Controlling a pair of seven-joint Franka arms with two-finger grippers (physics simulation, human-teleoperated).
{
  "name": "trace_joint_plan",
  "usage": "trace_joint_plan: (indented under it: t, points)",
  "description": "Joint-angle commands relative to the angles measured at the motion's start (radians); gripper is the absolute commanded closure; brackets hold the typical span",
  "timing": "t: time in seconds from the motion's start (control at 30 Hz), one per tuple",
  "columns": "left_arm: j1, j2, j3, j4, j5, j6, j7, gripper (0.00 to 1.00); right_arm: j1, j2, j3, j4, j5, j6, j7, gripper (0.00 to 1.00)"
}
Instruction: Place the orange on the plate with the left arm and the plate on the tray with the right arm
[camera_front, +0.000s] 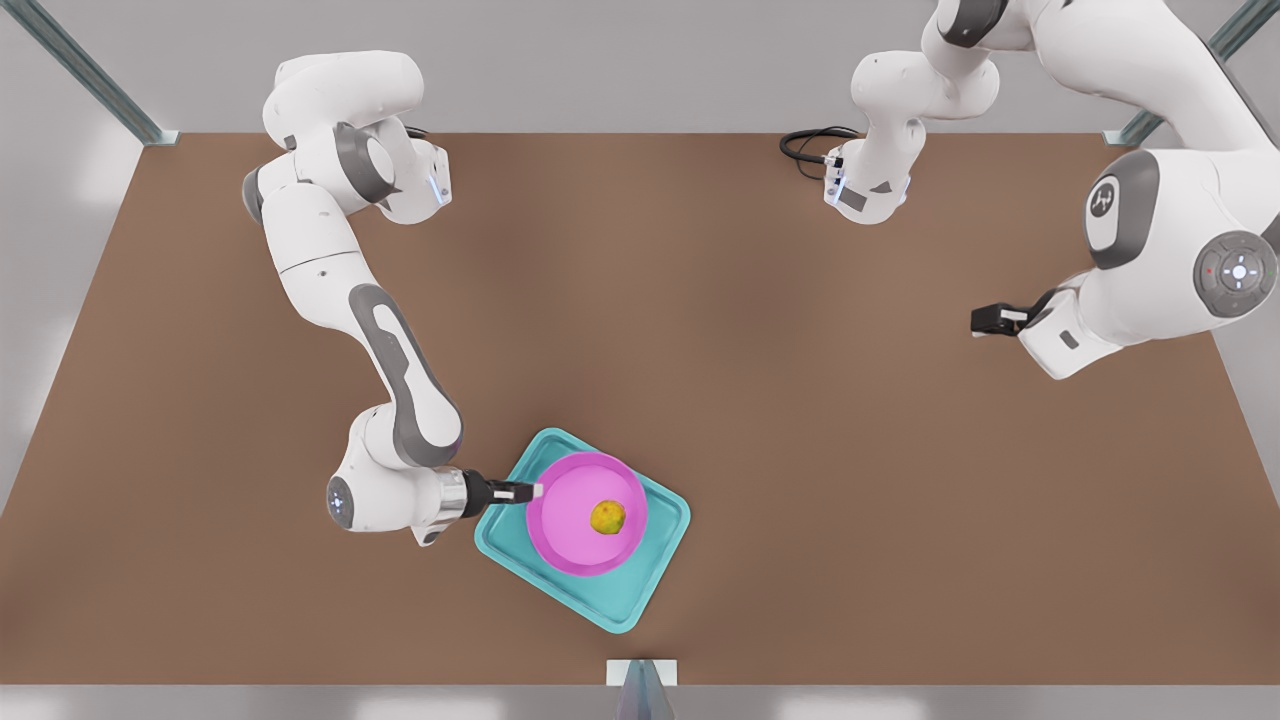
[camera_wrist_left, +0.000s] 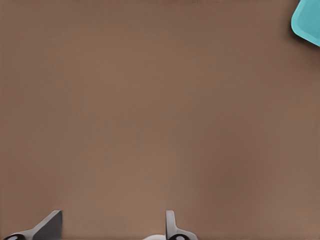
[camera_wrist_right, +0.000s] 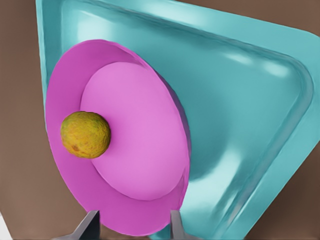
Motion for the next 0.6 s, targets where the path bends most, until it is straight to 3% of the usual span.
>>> trace_joint_plan:
  t: [0.0, 0.07, 0.13, 0.2, 0.27, 0.37, 0.43, 0.57]
  points:
    - [0.002, 0.006, 0.001, 0.0, 0.0, 0.006, 0.01, 0.0, 0.0, -0.002, -0.008, 0.003, -0.005, -0.018, -0.026, 0.0]
    - [0.0, 0.007, 0.001, 0.0, -0.001, 0.001, 0.008, 0.0, 0.0, -0.003, -0.008, 0.018, -0.005, -0.055, -0.026, 0.0]
    - [0.0, 0.013, -0.001, 0.0, -0.001, 0.001, 0.013, 0.0, -0.006, -0.026, -0.04, 0.121, -0.028, -0.3, -0.023, 0.0]
    - [0.0, 0.018, -0.001, 0.004, -0.001, -0.007, 0.005, 0.0, -0.052, -0.159, -0.043, 0.124, -0.166, -0.493, -0.074, 0.0]
    - [-0.001, 0.024, -0.002, 0.026, 0.007, -0.007, 0.005, 0.0, -0.037, -0.368, -0.028, 0.156, -0.439, -0.713, -0.13, 0.0]
    - [-0.001, 0.047, -0.007, 0.06, 0.007, -0.01, 0.01, 0.0, 0.015, -0.58, -0.028, 0.156, -0.725, -0.882, -0.218, 0.0]
    - [-0.003, 0.047, -0.008, 0.06, 0.005, -0.008, 0.013, 0.0, 0.029, -0.627, -0.025, 0.153, -0.835, -0.928, -0.255, 0.0]
    - [0.0, 0.067, -0.004, 0.052, 0.01, -0.008, 0.011, 0.0, 0.015, -0.773, -0.04, -0.003, -0.806, -0.883, -0.253, 0.0]
